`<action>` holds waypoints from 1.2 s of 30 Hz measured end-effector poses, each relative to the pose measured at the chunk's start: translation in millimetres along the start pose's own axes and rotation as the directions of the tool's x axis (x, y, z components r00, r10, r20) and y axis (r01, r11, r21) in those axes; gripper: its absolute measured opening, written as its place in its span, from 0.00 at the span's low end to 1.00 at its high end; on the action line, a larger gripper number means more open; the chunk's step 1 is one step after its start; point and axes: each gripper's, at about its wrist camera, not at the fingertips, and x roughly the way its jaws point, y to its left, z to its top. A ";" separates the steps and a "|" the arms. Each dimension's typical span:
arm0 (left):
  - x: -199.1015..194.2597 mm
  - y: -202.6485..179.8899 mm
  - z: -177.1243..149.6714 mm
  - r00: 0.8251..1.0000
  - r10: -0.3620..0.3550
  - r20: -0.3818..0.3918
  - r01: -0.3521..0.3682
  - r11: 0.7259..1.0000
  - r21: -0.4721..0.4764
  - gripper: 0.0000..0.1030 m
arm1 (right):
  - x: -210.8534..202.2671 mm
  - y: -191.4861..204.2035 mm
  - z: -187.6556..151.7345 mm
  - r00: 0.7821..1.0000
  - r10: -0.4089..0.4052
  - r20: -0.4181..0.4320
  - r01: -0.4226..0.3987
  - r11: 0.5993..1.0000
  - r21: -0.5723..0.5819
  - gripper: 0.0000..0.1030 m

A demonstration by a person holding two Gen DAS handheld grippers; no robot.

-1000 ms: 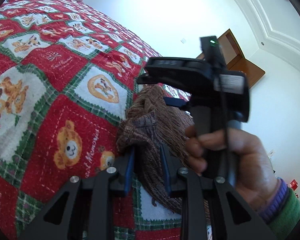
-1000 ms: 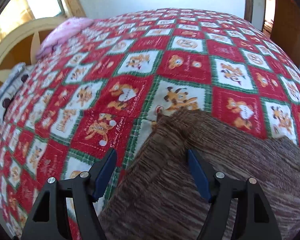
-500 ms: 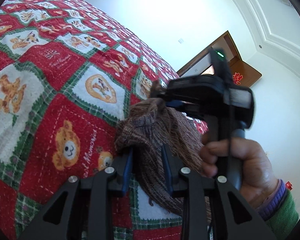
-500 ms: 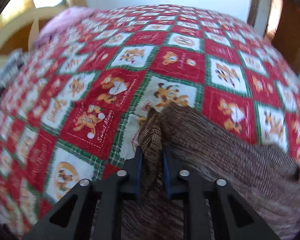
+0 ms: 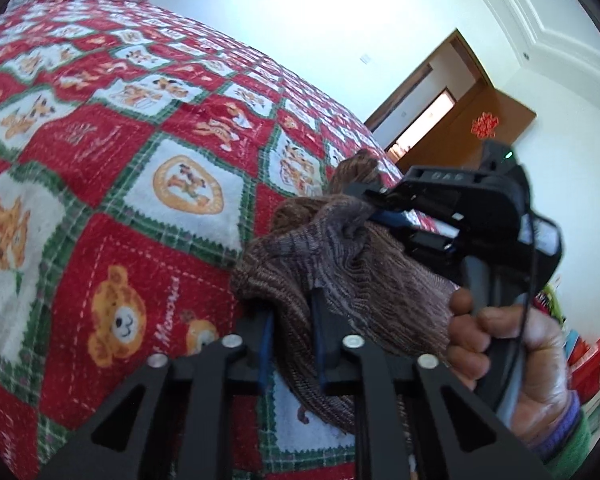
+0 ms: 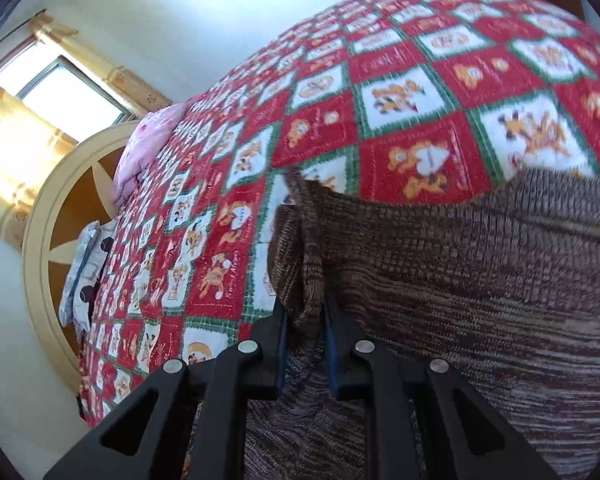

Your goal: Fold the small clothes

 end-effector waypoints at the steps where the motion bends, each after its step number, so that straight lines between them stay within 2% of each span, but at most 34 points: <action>1: -1.5 -3.2 0.8 1.000 0.002 0.003 -0.002 1.000 0.019 0.14 | -5.6 4.8 0.7 1.000 -0.001 0.015 0.002 1.000 -0.016 0.15; 5: -14.9 -30.4 0.0 0.997 0.024 0.067 -0.034 0.987 0.156 0.14 | -28.2 6.2 5.5 0.999 0.010 0.049 -0.007 0.999 -0.051 0.15; 11: -26.7 -75.1 -5.1 0.995 -0.017 0.103 -0.017 0.949 0.315 0.14 | -68.7 -5.4 12.1 0.996 -0.007 0.088 0.014 0.997 -0.076 0.15; 16: -25.7 -113.1 -14.7 0.995 -0.073 0.075 0.035 0.908 0.418 0.13 | -102.1 -24.0 16.1 0.995 -0.039 0.092 0.049 0.993 -0.110 0.15; 19: -25.2 -133.8 -26.2 0.992 -0.109 0.057 0.069 0.881 0.469 0.12 | -123.7 -33.8 15.7 0.991 -0.093 0.097 0.108 0.981 -0.163 0.15; 22: -24.7 -155.4 -41.0 0.990 -0.137 0.034 0.099 0.846 0.524 0.12 | -143.9 -43.4 13.0 0.982 -0.153 0.113 0.175 0.959 -0.223 0.15; 25: -22.5 -177.3 -57.1 0.987 -0.158 0.006 0.126 0.807 0.577 0.12 | -166.5 -58.6 10.7 0.975 -0.182 0.125 0.209 0.945 -0.252 0.15; 33: -11.2 -223.7 -95.3 0.973 -0.217 -0.081 0.215 0.717 0.663 0.12 | -211.9 -106.7 -4.5 0.955 -0.261 0.141 0.290 0.921 -0.262 0.15; 36: -4.7 -238.9 -108.7 0.966 -0.229 -0.119 0.247 0.692 0.678 0.12 | -225.3 -125.2 -11.5 0.951 -0.273 0.145 0.302 0.921 -0.245 0.15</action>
